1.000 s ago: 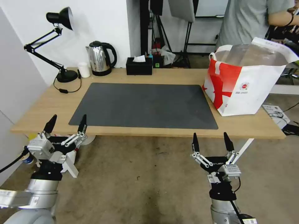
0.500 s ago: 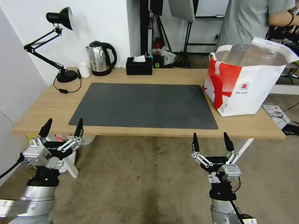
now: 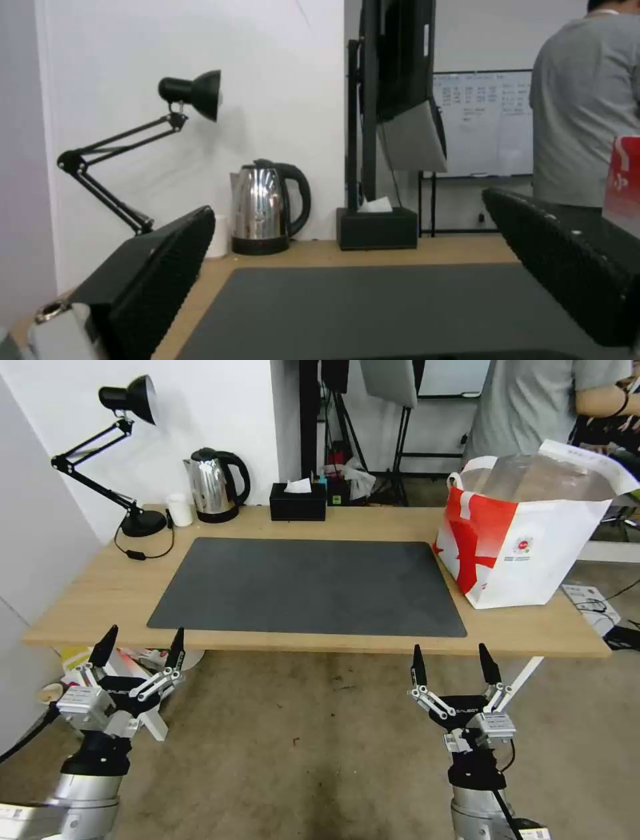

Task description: Pick up the trash from the table and place it into the takeout bag.

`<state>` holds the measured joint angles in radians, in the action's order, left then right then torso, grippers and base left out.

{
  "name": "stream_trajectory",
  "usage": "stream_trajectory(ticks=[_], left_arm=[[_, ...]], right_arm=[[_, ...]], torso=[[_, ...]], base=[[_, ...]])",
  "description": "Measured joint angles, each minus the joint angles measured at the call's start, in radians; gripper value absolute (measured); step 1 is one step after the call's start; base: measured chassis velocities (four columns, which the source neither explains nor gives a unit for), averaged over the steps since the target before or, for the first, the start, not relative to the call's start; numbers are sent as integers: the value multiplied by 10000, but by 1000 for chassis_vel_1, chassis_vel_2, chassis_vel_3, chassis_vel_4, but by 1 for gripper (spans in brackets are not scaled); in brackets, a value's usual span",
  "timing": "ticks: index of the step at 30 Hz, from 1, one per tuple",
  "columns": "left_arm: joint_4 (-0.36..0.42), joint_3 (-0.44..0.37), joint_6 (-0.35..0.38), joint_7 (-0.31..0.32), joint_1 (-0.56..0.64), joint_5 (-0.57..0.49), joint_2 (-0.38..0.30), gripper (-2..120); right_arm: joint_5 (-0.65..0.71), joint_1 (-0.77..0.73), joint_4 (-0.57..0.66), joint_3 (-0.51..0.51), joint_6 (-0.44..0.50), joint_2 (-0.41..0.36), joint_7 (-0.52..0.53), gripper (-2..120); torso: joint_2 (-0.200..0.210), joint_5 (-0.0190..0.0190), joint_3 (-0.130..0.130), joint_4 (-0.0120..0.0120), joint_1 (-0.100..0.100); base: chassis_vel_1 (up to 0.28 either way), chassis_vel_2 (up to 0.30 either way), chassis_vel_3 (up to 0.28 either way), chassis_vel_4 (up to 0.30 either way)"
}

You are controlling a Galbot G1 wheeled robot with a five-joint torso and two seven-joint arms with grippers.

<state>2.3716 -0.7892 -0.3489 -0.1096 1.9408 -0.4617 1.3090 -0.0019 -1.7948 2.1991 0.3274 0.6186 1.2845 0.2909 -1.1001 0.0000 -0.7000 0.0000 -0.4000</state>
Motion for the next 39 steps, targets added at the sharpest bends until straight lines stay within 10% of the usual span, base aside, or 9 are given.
stream_trajectory(ticks=[39], left_arm=[[-483, 521, -691, -14, 243, 586, 15, 100]], right_arm=[[0, 0, 0, 0, 0, 0, 0, 100]], torso=[[0, 0, 0, 0, 1]], base=[[0, 0, 0, 0]])
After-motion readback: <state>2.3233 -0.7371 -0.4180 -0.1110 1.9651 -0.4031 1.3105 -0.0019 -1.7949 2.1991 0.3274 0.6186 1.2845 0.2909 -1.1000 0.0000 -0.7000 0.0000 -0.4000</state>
